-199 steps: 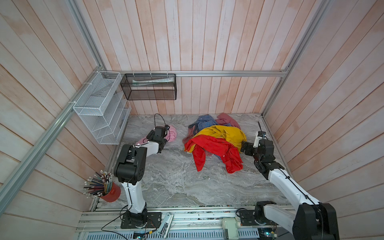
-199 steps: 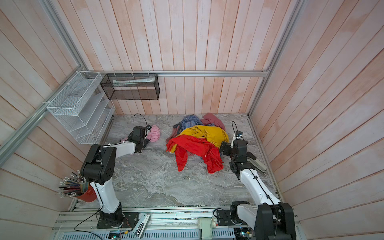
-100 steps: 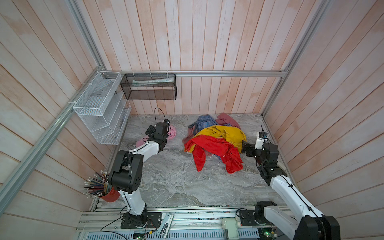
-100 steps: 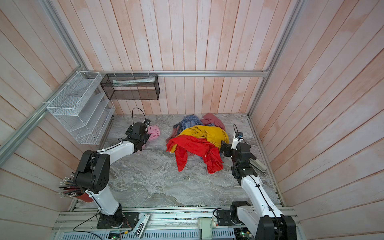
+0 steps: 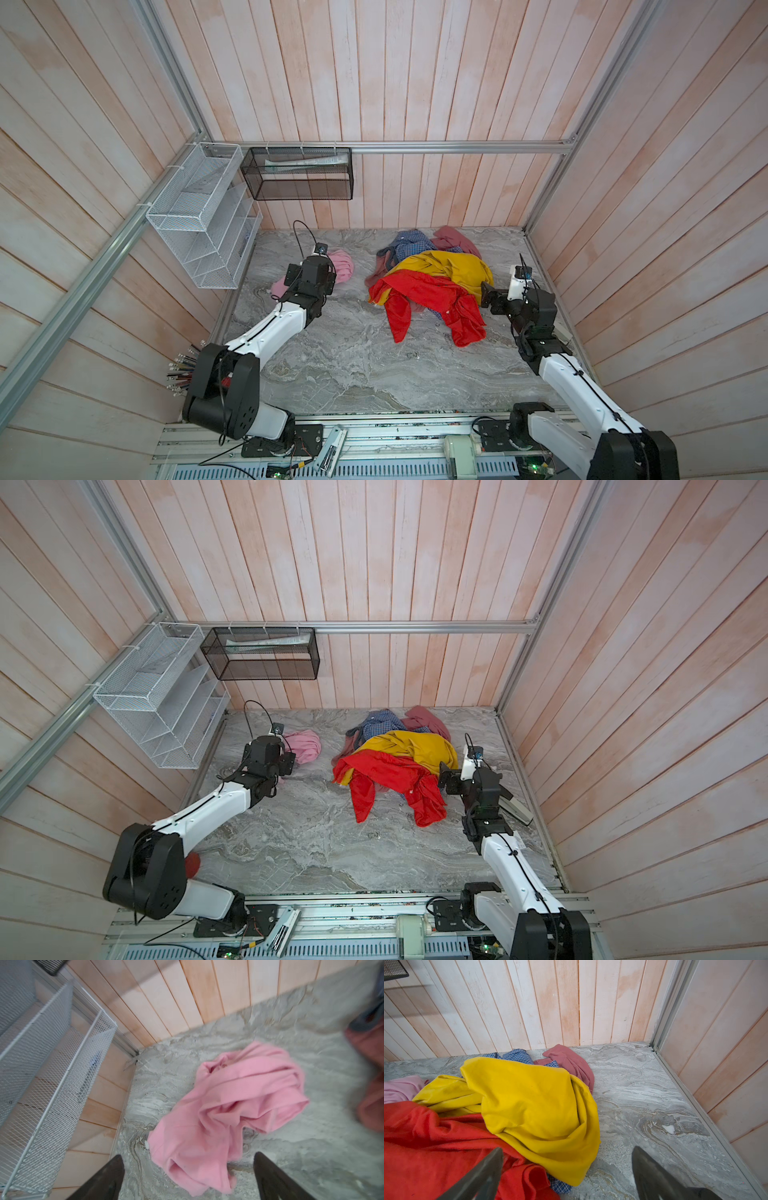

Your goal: Pick out a specific cloth from the pile

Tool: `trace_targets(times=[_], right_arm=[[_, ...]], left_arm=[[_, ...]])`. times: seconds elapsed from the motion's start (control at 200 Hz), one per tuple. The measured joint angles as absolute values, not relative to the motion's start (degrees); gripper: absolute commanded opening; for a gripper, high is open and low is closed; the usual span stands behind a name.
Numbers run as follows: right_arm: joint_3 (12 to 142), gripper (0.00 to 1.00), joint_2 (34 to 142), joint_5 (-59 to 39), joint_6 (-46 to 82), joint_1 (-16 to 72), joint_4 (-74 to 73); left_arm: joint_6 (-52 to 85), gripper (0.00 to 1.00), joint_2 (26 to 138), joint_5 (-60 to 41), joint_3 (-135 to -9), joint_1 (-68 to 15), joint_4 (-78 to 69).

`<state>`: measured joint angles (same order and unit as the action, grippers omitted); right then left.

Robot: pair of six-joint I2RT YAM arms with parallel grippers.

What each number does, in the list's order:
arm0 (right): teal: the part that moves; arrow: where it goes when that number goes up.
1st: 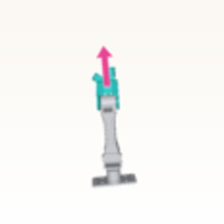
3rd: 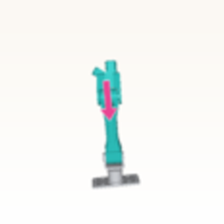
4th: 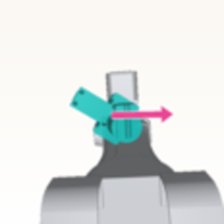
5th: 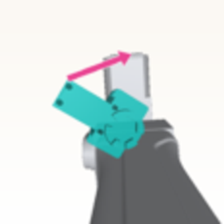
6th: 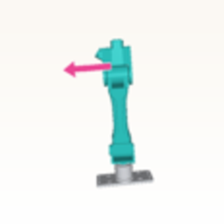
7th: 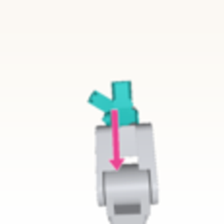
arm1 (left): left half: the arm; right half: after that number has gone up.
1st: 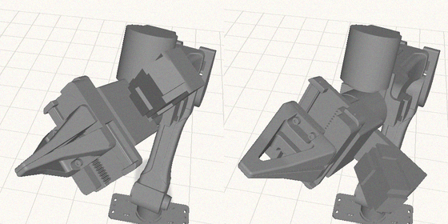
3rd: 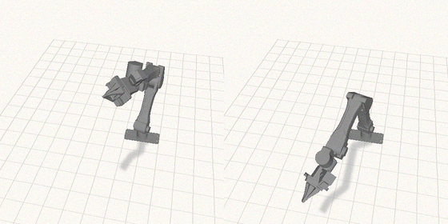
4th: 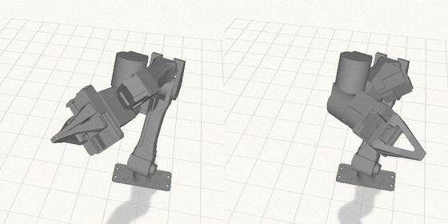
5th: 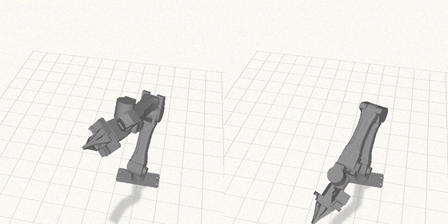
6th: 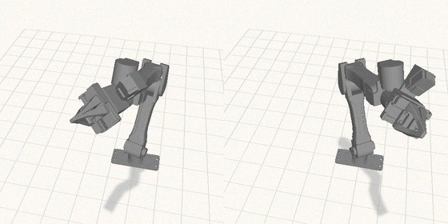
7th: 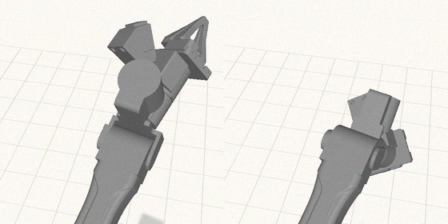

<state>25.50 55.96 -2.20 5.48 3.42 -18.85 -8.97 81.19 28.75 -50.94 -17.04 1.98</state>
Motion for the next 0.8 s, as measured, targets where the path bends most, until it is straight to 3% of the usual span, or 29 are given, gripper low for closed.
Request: trace_targets(times=[0.215,0.49,0.8], right_arm=[[15.2,0.97,56.0,1.5,4.4,2.9,-32.0],[10.5,0.96,64.1,7.6,4.2,2.4,-46.6],[8.0,0.95,75.0,11.0,2.4,2.3,-62.5]], left_arm=[[-1.7,0.99,69.2,24.8,-39.1,-16.9,-4.3],[4.3,1.00,58.1,24.5,-25.4,-14.7,-10.8],[6.9,1.00,55.7,30.5,-18.3,-13.6,-19.0]])
